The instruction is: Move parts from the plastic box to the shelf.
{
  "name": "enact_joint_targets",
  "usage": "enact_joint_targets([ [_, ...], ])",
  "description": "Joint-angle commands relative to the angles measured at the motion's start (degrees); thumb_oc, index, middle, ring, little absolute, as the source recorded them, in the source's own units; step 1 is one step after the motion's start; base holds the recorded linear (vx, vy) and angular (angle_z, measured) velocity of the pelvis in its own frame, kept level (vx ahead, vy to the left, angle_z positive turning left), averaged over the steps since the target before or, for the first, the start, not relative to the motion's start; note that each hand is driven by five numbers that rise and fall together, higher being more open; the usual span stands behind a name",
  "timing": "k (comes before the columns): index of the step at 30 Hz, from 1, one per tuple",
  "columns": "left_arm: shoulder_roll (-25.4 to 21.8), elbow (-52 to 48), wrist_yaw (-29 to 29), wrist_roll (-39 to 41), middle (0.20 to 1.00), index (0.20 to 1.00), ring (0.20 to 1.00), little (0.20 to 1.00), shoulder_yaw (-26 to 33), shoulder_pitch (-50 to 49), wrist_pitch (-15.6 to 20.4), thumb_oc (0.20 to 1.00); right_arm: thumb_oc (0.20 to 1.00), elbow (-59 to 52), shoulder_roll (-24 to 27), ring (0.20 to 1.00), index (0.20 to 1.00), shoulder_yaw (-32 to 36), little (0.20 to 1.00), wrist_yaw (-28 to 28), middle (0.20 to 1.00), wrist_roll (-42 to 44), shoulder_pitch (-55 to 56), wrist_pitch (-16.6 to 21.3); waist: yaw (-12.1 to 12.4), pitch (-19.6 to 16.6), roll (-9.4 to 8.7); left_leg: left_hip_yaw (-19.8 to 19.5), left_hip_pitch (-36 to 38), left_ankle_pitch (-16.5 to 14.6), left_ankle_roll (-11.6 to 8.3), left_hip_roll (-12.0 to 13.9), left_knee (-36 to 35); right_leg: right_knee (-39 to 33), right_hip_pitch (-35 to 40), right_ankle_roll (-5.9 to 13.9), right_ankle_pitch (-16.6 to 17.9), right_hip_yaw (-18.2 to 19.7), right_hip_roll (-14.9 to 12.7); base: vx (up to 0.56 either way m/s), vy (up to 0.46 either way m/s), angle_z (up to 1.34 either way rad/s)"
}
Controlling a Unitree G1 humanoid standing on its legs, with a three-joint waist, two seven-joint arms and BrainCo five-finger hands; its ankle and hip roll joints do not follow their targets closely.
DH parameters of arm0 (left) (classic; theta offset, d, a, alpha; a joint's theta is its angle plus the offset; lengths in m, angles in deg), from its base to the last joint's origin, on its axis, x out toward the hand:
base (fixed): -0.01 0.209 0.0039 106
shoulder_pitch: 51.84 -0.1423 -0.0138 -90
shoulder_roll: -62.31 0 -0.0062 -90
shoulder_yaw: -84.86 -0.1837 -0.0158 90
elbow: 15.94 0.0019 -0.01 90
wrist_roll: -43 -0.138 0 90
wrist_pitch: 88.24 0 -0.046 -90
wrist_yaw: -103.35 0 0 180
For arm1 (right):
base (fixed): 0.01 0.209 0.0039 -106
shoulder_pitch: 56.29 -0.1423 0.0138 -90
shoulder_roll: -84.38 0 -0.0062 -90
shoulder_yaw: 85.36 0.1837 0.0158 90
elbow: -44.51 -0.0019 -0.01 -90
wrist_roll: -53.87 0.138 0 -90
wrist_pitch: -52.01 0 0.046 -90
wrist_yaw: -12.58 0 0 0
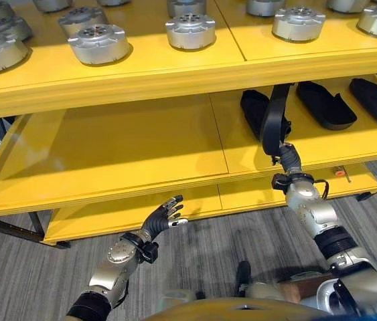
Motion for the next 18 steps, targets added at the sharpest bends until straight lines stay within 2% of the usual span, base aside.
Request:
enact_joint_targets([
  [1,-1.4,-2.4,0.5,-0.6,1.000,1.000,1.000,1.000,-0.8,0.1,1.5,1.000,0.200,1.1,1.6,0.200,0.200,0.0,0.200,0.7,0.200,-7.3,-8.4,2.7,2.3,-2.0,-2.17,4.6,-5.6,0.4,-1.37,2.2,7.8,9.1,-0.4,5.93,-6.5,-0.1,-6.3,0.20,-0.155,0.18],
  [2,-1.2,-1.8,0.3,-0.5,1.000,1.000,1.000,1.000,-1.0,0.4,1.8,1.000,0.200,1.5,2.3,0.200,0.200,-0.5,0.200,1.7,0.200,-9.4,-9.4,2.3,2.3,-2.1,-2.04,4.9,-5.9,0.7,-2.05,2.8,9.4,9.8,-0.5,5.26,-7.2,-0.9,-6.3,0.16,-0.124,0.14],
  [3,-1.0,-1.5,0.1,0.1,1.000,1.000,1.000,1.000,-1.2,0.8,2.0,1.000,0.200,1.6,3.0,0.200,0.200,-0.9,0.200,2.5,0.200,-10.7,-10.0,1.9,2.2,-2.0,-1.83,5.9,-6.8,2.4,-2.90,3.7,13.0,10.4,-0.3,4.41,-8.0,-1.9,-6.2,0.10,-0.090,0.19],
  [4,-0.7,-1.7,-0.9,1.4,1.000,1.000,1.000,1.000,-1.8,1.6,1.5,1.000,0.200,2.3,4.0,0.200,0.200,-1.5,0.200,2.7,0.200,-13.1,-11.2,1.1,2.3,-1.3,-1.58,6.6,-10.8,6.1,-4.21,5.3,20.8,11.0,0.3,2.75,-9.4,-2.7,-5.8,0.05,-0.067,0.24],
  [6,-0.4,-1.3,-0.8,1.4,1.000,1.000,1.000,1.000,-2.6,2.9,0.8,1.000,0.200,4.2,4.9,0.200,0.200,-1.9,0.200,2.4,0.200,-15.8,-13.1,1.3,2.4,-0.2,-1.26,7.0,-15.0,11.1,-6.28,9.5,24.7,12.3,0.8,1.64,-10.9,-3.2,-5.4,0.04,0.027,0.46],
  [7,0.0,-0.6,0.2,1.6,1.000,1.000,1.000,1.000,-3.1,3.6,0.5,1.000,0.200,4.9,5.9,0.200,0.200,-3.1,0.200,1.6,0.200,-17.4,-14.4,0.8,2.1,0.3,-0.67,7.5,-15.0,13.1,-7.09,11.8,21.0,13.5,0.6,1.86,-11.4,-3.6,-5.5,0.05,0.132,0.56],
  [8,0.1,-0.5,0.4,1.6,1.000,1.000,1.000,1.000,-3.2,3.7,0.5,1.000,0.200,5.0,6.1,0.200,0.200,-3.4,0.200,1.6,0.200,-17.6,-14.6,0.7,2.1,0.4,-0.59,7.5,-14.9,13.2,-7.13,11.9,20.2,13.7,0.6,1.96,-11.4,-3.6,-5.6,0.11,0.289,0.54],
  [9,0.3,-0.3,0.7,1.4,1.000,1.000,1.000,1.000,-3.7,3.2,0.8,1.000,0.200,5.5,7.1,0.200,0.200,-4.6,0.200,1.7,0.200,-18.3,-15.2,0.8,2.5,0.4,-0.04,6.5,-13.5,13.8,-7.43,12.6,12.5,14.0,0.6,3.06,-11.3,-4.0,-6.3,0.12,0.274,0.44],
  [10,0.3,-0.6,0.5,1.3,1.000,1.000,1.000,1.000,-3.9,2.8,0.8,1.000,0.200,5.8,7.3,0.200,0.200,-5.1,0.200,1.5,0.200,-19.7,-15.2,1.2,2.9,0.8,0.29,5.2,-13.7,15.8,-7.96,13.4,10.5,14.3,0.8,3.37,-11.3,-3.6,-6.6,0.12,0.273,0.29],
  [12,-0.1,-0.9,0.8,1.8,1.000,1.000,1.000,1.000,-4.1,2.7,0.6,1.000,0.200,6.0,7.9,0.200,0.200,-5.7,0.200,1.3,0.200,-20.8,-15.2,1.7,3.0,1.4,0.67,4.8,-14.1,17.2,-8.05,14.5,9.6,15.2,1.2,3.55,-11.7,-3.3,-7.4,0.07,0.183,0.06],
  [16,-0.7,0.0,1.7,2.0,1.000,1.000,1.000,1.000,-3.8,4.7,-0.9,1.000,0.200,5.9,9.4,0.200,0.200,-5.5,0.200,1.3,0.200,-22.4,-14.5,3.9,2.5,2.1,0.61,6.4,-12.7,11.7,-7.03,13.1,7.3,18.6,-0.3,5.70,-11.9,-3.7,-10.6,0.04,0.225,0.07],
  [18,-0.7,0.6,1.7,1.6,1.000,1.000,1.000,1.000,-3.7,4.9,-0.8,1.000,0.200,4.6,9.1,0.200,0.200,-5.2,0.200,1.1,0.200,-23.0,-13.2,4.1,2.1,2.3,0.51,6.8,-11.7,10.7,-6.56,12.5,6.7,18.9,-0.4,6.28,-11.6,-3.7,-11.3,0.07,0.170,0.06],
])
